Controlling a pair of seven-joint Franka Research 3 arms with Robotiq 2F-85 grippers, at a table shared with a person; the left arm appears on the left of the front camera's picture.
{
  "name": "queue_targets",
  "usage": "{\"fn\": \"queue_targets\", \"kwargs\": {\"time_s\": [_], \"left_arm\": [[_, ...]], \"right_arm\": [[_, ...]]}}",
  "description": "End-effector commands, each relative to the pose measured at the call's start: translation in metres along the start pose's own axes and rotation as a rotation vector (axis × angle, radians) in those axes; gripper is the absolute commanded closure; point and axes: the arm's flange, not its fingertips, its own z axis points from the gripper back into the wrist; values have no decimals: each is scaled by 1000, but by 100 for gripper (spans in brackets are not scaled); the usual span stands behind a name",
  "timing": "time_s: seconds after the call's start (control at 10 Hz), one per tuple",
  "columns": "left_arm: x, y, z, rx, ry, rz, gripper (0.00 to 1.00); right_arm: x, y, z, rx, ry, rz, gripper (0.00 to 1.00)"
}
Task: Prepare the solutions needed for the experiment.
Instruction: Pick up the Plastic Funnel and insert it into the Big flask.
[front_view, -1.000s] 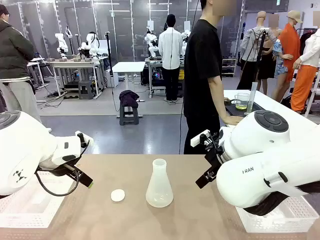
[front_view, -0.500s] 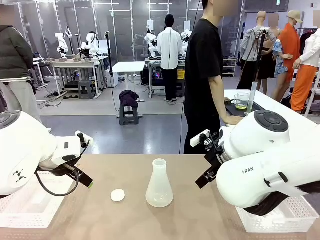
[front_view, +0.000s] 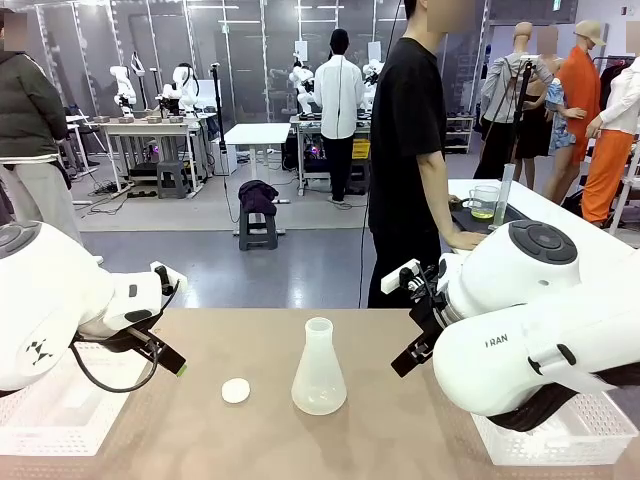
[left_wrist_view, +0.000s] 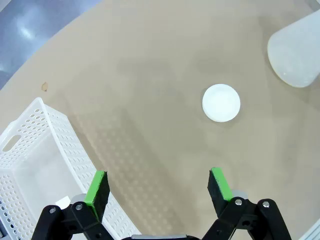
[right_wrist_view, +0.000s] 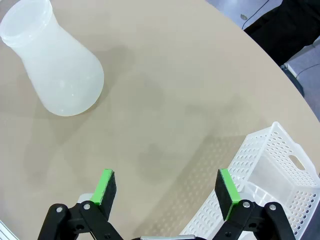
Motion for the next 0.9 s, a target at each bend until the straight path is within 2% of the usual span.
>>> {"fn": "queue_targets", "kwargs": {"time_s": [0.0,0.8], "left_arm": [[0,0,0,0,0,1,0],[0,0,0,0,0,1,0]], "right_arm": [[0,0,0,0,0,-2,0],[0,0,0,0,0,-2,0]]}}
